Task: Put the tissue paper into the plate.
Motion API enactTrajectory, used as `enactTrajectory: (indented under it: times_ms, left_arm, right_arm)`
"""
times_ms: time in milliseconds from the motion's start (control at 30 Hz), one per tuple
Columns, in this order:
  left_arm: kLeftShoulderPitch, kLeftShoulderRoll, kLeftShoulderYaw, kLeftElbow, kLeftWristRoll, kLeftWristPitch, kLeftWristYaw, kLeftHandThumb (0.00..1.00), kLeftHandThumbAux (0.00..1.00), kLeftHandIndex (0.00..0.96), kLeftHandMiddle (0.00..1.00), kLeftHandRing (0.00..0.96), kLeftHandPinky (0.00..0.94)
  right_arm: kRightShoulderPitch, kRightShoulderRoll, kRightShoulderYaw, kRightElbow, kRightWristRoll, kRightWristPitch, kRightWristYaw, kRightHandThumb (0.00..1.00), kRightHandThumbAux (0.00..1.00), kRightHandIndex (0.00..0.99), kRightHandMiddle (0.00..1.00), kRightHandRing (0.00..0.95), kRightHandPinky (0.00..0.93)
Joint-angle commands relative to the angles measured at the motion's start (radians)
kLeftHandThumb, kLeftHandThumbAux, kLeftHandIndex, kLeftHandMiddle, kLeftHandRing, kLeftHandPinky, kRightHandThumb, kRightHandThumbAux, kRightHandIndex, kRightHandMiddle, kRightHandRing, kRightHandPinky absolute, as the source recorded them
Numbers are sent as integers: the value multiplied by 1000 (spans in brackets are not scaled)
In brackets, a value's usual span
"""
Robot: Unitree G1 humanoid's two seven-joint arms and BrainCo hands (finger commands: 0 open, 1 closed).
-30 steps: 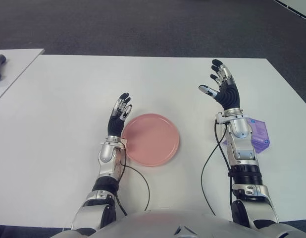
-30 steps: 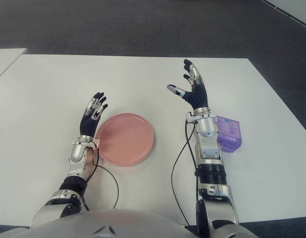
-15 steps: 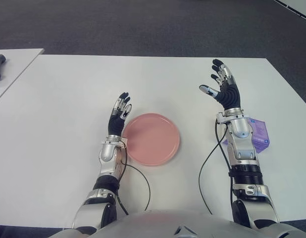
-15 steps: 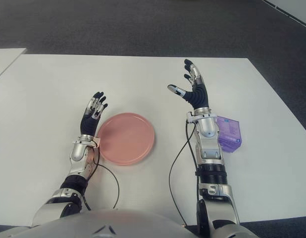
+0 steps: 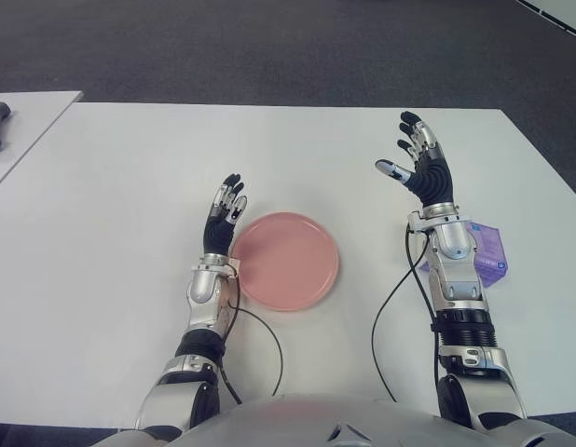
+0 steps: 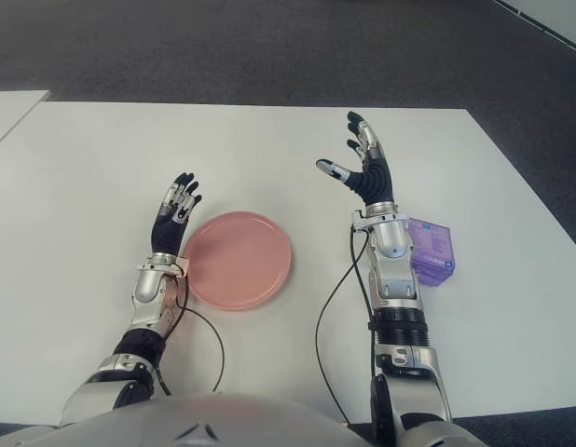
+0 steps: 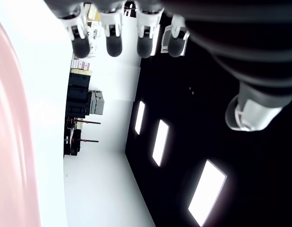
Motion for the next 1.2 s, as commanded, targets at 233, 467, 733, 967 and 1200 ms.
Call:
enactTrajectory:
  times_ms: [233,467,733,967,1200]
  left_arm:
    - [66,-46,-9,45,-27,12,-14,0,458,0,0,0,0]
    - [64,-43,-13,49,-29,8,-12,0,448,0,0,0,0]
    - [53,-40,-13,55,-37,22,-11,0,452,0,0,0,0]
    - [54,-42,-12,51,-55,19,-25,0,463,0,0,0,0]
    - [52,-33,-23,55,-28,1,8,0,468,0,0,0,0]
  right_arm:
    - [-163,-534,0,-140,-441,123,224,428,324,6,4,3,2]
    - [-92,-624,-69,-145,-401,119,251,425,277,0,0,0,0]
    - [-100,-626,-44,-159,-416,189,237,405,274,0,0,0,0]
    - [-88,-624,-52,-161,-405,213,230,398,278,0,0,0,0]
    - [-80,-636,-46,-149,-416,213,230,397,277,0,0,0,0]
